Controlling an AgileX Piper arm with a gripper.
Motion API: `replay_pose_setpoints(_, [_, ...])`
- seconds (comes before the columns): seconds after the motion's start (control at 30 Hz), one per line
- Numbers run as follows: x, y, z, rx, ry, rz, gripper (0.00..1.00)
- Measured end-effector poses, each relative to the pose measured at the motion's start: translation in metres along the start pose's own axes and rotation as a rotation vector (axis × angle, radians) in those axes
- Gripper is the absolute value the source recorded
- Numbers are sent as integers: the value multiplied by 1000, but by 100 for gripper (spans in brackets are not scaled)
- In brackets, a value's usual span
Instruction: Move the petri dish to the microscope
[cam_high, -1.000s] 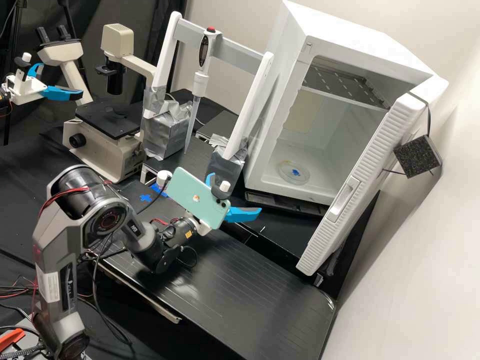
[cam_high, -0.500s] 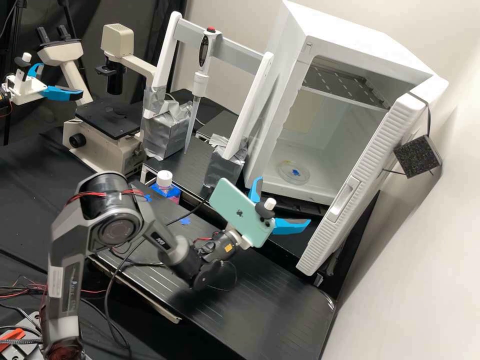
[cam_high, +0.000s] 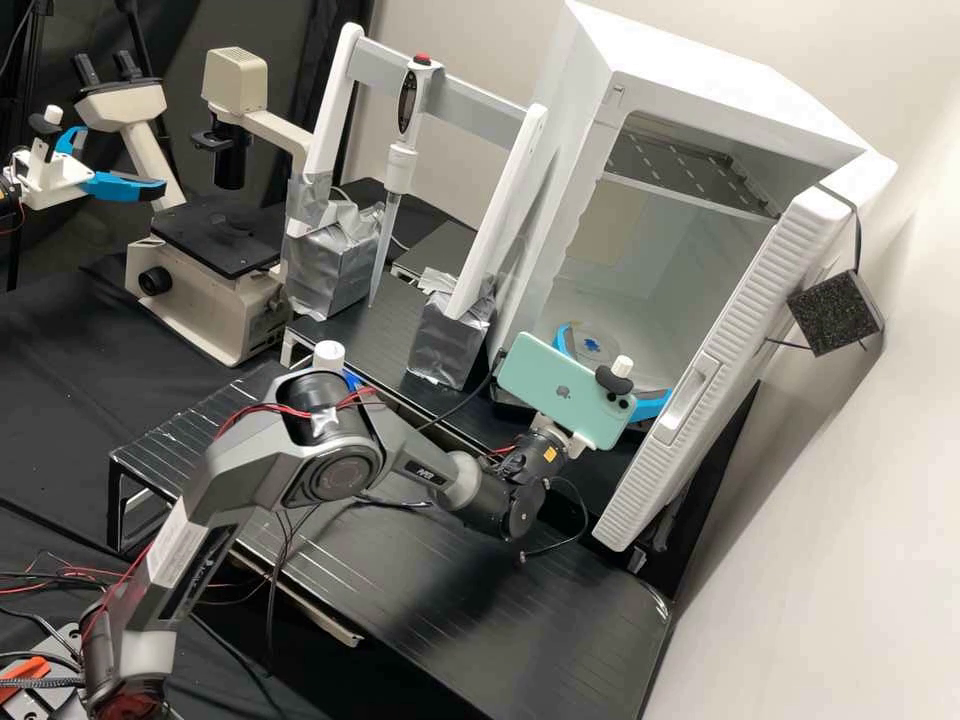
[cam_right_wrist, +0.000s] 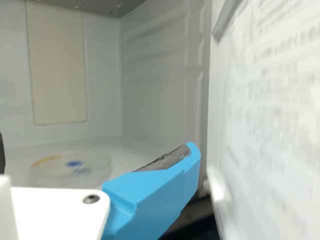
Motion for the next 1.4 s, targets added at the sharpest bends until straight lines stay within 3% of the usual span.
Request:
replay_pose_setpoints(0.13, [13,4,2,-30,3,-8,100])
replay_pose_setpoints(0.3, [26,2,-8,-39,27,-15,100])
replay_pose_setpoints(0.53, [36,-16,-23,-43,67,-68,100])
replay_pose_setpoints(0.77, [47,-28,-30,-57,48,-113,100])
replay_pose_setpoints(1.0, [56,-39,-23,-73,39,-147,100])
replay_pose_setpoints(1.2, [63,-55,-8,-92,-23,-204,100])
replay_pose_setpoints(1.4, [69,-53,-8,-95,-20,-199,100])
